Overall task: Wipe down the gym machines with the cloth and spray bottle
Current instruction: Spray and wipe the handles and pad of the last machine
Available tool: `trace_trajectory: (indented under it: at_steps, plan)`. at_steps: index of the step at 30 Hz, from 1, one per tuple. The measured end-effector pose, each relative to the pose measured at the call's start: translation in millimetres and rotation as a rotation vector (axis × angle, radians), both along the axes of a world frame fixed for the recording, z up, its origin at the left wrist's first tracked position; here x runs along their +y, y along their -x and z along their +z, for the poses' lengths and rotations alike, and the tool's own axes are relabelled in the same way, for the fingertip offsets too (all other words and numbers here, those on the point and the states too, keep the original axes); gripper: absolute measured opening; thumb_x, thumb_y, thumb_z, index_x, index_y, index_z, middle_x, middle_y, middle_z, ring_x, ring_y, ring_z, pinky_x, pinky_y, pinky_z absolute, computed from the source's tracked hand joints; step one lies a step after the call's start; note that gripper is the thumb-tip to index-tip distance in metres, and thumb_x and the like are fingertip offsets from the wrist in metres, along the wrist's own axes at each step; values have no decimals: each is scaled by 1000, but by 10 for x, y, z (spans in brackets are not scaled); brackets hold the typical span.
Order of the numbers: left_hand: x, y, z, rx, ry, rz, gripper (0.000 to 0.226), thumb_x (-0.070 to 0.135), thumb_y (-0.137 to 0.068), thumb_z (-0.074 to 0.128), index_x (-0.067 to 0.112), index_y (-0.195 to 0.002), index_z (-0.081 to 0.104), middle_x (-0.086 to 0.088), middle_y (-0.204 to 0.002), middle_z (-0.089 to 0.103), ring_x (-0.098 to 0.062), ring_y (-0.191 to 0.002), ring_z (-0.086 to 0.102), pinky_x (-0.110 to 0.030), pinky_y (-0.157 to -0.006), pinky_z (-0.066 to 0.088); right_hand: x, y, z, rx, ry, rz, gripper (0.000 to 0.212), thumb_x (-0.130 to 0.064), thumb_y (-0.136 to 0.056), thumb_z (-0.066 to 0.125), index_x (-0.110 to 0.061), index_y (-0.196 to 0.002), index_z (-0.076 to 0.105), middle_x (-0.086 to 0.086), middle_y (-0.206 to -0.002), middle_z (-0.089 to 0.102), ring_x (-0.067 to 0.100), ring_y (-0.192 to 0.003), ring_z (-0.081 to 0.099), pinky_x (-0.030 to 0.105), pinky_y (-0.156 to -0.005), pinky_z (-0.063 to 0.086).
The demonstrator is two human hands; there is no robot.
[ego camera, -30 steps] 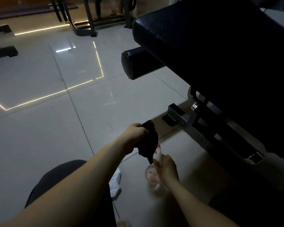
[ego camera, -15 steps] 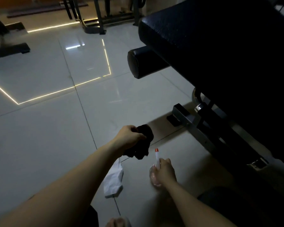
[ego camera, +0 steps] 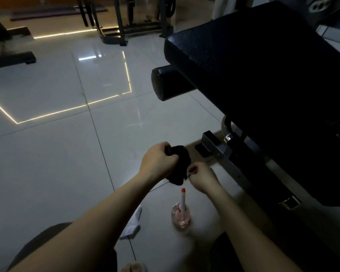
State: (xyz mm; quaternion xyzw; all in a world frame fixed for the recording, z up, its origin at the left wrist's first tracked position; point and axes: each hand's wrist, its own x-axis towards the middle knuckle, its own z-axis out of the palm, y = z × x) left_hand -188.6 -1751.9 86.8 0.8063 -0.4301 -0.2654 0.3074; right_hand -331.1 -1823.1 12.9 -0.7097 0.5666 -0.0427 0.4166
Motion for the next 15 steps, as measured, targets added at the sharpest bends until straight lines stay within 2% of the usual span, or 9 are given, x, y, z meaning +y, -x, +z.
trace_trajectory:
  at_steps: [2,4,5,7,10,12,14,15]
  plan:
    - [18,36,120,-160,67,-52,5,20,-77,59,16,-77,57,1,-75,57,-20,-70,54,-31,-55,39,-34,-56,301,-287,-27,-116,29,-25,-91,49,-20,-117,63,6,-115,68,25,-104,65,50,-92,56]
    - [15,69,268,-142,147,-101,7,22,-75,59,21,-82,61,2,-81,62,-20,-77,59,-33,-62,49,-12,-103,547,-565,-106,-220,31,-39,-95,47,-26,-118,63,5,-119,68,24,-111,65,52,-97,53]
    - [-10,81,391,-71,206,-111,10,22,-75,59,23,-84,64,3,-81,65,-19,-79,63,-36,-66,55,19,-109,743,-672,-152,-250,30,-45,-100,44,-27,-113,64,5,-117,69,25,-110,66,52,-97,53]
    - [-34,114,593,139,317,-94,18,10,-81,59,21,-92,69,2,-84,71,-17,-82,70,-37,-74,62,101,-109,1040,-808,-302,-279,45,-57,-102,37,-25,-111,68,7,-111,73,26,-105,69,52,-94,55]
    - [-66,180,959,484,443,-38,34,-9,-89,50,12,-107,69,-7,-97,75,-23,-93,74,-34,-79,62,120,-44,1455,-1006,-549,-273,54,-66,-96,40,-26,-113,72,12,-111,74,31,-107,69,56,-93,54]
    - [-107,240,1152,614,471,-59,34,-10,-93,46,8,-113,67,-15,-101,74,-30,-94,74,-39,-81,62,109,-26,1742,-1106,-578,-288,48,-61,-93,51,-23,-111,74,15,-112,72,35,-107,68,58,-85,57]
    - [-184,298,1340,627,492,-91,33,-9,-94,46,7,-115,65,-20,-107,71,-36,-101,71,-44,-88,60,62,-38,1958,-1143,-511,-302,40,-51,-94,57,-20,-116,71,16,-114,71,34,-105,68,52,-75,60]
    - [-230,306,1425,616,512,-122,33,-9,-93,46,7,-116,65,-19,-109,71,-35,-104,69,-42,-89,60,30,-31,2054,-1171,-473,-302,37,-43,-96,57,-17,-119,69,17,-113,72,32,-100,70,47,-70,60]
